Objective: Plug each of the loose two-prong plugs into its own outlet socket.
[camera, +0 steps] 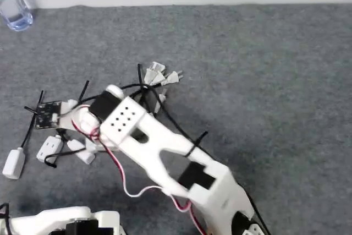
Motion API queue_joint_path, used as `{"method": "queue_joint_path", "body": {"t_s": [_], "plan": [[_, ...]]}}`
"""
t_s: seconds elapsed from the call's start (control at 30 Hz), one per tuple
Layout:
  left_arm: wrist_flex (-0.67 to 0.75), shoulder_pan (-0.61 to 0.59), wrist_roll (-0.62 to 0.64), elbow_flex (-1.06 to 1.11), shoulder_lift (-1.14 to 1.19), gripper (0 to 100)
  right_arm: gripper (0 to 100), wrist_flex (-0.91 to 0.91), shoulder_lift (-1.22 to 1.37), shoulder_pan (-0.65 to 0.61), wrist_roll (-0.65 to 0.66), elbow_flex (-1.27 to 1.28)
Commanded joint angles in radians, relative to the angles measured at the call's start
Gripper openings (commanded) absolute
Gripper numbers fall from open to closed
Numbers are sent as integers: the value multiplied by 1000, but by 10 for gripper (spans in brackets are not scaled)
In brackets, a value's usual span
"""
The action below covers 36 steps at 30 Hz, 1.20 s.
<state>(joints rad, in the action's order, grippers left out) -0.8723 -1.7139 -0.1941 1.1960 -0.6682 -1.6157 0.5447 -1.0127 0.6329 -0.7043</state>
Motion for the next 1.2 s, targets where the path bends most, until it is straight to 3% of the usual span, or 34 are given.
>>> {"method": "queue_joint_path", "body": {"t_s": [0.0, 0.2, 0.27, 0.37, 0.43, 0.47, 0.63, 0.9, 1.17], "plan": [[15, -3, -6, -1, -17, 316, 8, -30, 35, -68, 29, -304], [14, 35, -6, 2, -12, 316, 13, -27, 54, -259, 29, -681], [14, 35, -6, 5, -11, 316, 61, -22, 58, -271, 29, -749], [15, 35, -11, 19, -17, 316, 307, -35, 58, -252, 25, -764], [15, 35, -11, 19, -17, 316, 500, -56, 59, -219, -41, -761], [15, 35, -11, 21, -17, 316, 544, -65, 61, -203, -86, -752], [15, 35, -11, 22, -17, 316, 475, -127, 59, -107, -80, -717], [15, 37, -11, 22, -17, 316, 468, -183, 30, -50, -52, -709], [18, 135, -14, 48, -17, 316, 468, -186, -136, 166, -98, -568]]}}
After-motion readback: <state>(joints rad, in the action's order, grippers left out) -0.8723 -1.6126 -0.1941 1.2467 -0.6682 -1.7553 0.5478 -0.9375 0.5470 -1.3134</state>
